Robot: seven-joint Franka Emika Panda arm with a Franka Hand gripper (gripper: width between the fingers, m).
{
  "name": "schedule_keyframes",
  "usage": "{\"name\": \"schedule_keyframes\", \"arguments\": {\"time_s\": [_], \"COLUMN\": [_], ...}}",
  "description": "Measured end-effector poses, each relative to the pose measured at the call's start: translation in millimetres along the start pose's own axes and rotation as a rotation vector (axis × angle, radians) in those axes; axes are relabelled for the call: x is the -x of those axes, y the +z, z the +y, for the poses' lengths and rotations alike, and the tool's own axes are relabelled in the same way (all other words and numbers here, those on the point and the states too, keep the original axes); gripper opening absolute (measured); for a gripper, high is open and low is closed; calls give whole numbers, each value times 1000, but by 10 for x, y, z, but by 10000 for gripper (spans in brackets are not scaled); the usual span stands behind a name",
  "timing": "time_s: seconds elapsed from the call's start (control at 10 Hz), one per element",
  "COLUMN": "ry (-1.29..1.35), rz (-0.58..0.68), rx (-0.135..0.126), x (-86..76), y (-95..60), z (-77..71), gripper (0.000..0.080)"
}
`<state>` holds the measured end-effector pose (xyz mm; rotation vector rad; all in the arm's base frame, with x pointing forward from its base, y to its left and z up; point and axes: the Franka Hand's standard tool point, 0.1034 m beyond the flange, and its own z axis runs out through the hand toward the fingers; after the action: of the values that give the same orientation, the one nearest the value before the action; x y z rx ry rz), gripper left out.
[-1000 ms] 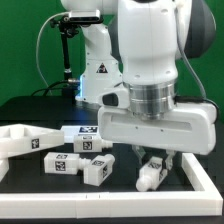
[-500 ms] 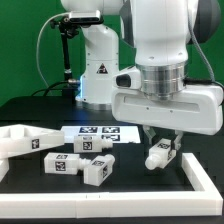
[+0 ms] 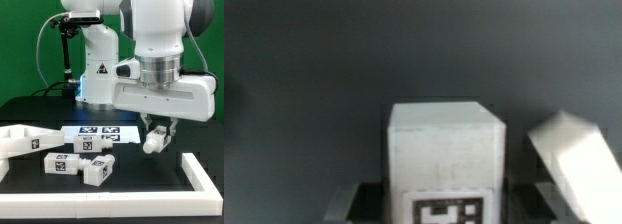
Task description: Assemble one leg
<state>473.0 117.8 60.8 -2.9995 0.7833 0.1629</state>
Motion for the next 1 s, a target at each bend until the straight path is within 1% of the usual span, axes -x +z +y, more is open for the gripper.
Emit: {"name": "schedule_keyframes", "arguments": {"time_s": [0.1,0.2,0.3,0.4,0.5,0.6,0.8,0.9,1.0], "ry": [35,50,12,14,9,1,-11,-15,-43], "rz": [9,9,6,10,8,25,28,26,30], "rx": [0,3,1,-1,0,-11,-19,-15,-15], "x": [220,367,306,280,306,357,678,826,889], "y": [76,160,131,122,137,183,350,443,497], "z": [-109,-131,-112,-109,-121,-171,-193,-226,-263], "gripper": [281,281,281,281,281,281,281,281,281]}}
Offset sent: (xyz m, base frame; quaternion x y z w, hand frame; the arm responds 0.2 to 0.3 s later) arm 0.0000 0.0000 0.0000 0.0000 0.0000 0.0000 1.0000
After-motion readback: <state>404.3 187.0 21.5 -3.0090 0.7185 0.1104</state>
